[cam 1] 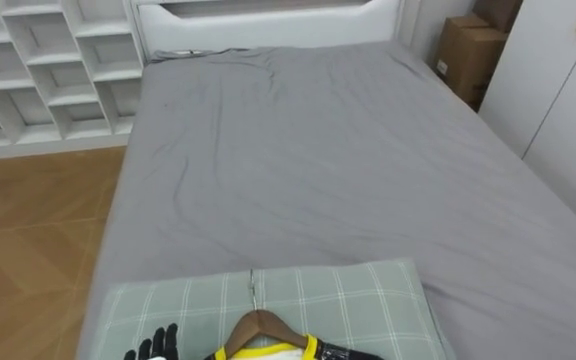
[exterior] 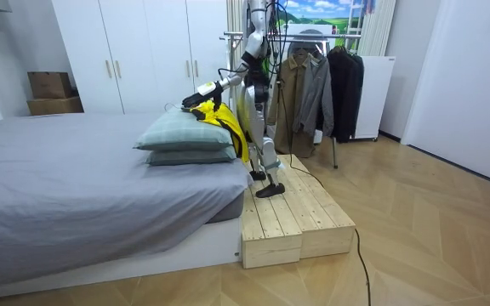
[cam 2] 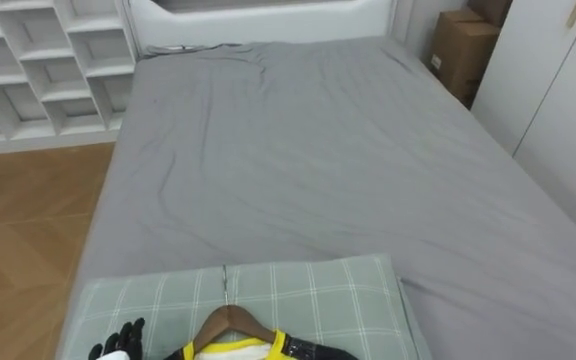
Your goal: Hang clothes
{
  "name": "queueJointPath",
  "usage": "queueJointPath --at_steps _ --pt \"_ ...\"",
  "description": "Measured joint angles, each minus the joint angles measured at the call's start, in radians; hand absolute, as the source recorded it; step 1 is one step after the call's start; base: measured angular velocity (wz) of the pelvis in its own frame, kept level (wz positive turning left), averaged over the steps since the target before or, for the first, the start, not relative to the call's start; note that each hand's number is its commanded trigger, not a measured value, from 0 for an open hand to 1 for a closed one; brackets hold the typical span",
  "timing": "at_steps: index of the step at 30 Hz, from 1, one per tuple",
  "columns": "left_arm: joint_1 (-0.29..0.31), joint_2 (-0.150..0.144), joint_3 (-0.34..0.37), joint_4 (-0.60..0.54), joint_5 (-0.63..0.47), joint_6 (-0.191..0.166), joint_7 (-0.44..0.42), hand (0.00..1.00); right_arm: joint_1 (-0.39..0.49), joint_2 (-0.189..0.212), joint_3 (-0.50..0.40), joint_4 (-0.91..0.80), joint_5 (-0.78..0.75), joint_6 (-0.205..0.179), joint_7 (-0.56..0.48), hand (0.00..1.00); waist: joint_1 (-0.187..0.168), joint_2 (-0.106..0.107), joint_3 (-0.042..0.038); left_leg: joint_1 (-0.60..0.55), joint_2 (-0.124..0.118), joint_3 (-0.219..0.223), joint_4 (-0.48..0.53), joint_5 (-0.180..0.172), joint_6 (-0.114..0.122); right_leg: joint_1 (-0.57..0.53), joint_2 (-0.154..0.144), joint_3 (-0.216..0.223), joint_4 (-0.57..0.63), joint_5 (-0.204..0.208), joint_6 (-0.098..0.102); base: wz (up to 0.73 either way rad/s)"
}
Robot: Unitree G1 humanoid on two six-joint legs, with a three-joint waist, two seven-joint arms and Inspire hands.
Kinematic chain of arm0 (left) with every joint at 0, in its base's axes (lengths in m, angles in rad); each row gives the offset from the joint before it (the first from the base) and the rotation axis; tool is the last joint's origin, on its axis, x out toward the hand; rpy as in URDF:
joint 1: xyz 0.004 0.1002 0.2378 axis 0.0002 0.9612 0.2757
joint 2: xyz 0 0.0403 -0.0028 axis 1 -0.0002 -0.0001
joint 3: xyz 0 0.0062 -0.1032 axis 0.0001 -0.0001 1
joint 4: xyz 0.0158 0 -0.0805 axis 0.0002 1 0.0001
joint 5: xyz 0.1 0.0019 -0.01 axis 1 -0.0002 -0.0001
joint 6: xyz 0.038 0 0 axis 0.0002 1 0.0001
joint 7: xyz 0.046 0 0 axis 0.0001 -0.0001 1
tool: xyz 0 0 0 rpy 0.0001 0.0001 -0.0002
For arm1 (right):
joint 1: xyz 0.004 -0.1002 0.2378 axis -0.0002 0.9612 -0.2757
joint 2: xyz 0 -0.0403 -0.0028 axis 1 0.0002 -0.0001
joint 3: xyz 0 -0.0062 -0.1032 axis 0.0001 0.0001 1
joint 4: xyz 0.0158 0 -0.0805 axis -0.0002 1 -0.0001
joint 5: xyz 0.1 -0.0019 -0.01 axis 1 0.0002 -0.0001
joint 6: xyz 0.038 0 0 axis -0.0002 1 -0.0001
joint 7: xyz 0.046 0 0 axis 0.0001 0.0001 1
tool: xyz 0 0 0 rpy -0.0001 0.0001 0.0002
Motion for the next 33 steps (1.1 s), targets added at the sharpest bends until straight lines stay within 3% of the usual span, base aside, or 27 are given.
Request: queueJointPath --at_steps 5,10,33 --pt "0.001 -0.001 0.000 0.012 0.000 0.008 -0.032 0.00 0.004 0.000 0.000 0.000 0.001 0.000 0.015 0.00 0.001 -0.002 -0.0045 -0.006 0.000 0.014 -0.003 0.000 0.000 -0.014 0.002 0.013 0.003 0.000 0.000 -0.08" --pt "0.001 -0.008 0.000 0.038 -0.001 0.019 -0.035 0.00 0.013 0.002 0.001 0.001 0.017 0.008 0.020 0.00 0.002 -0.006 -0.0177 -0.002 -0.001 0.025 -0.003 0.000 0.000 -0.013 0.002 0.023 0.002 0.001 0.001 -0.07" --pt "-0.004 -0.012 0.004 0.074 -0.002 0.021 -0.050 0.00 0.004 0.007 0.001 0.003 0.014 0.010 0.021 0.00 0.001 -0.015 -0.0082 -0.025 -0.003 0.050 -0.004 0.000 0.000 -0.059 0.004 0.051 0.021 0.007 0.003 -0.03"
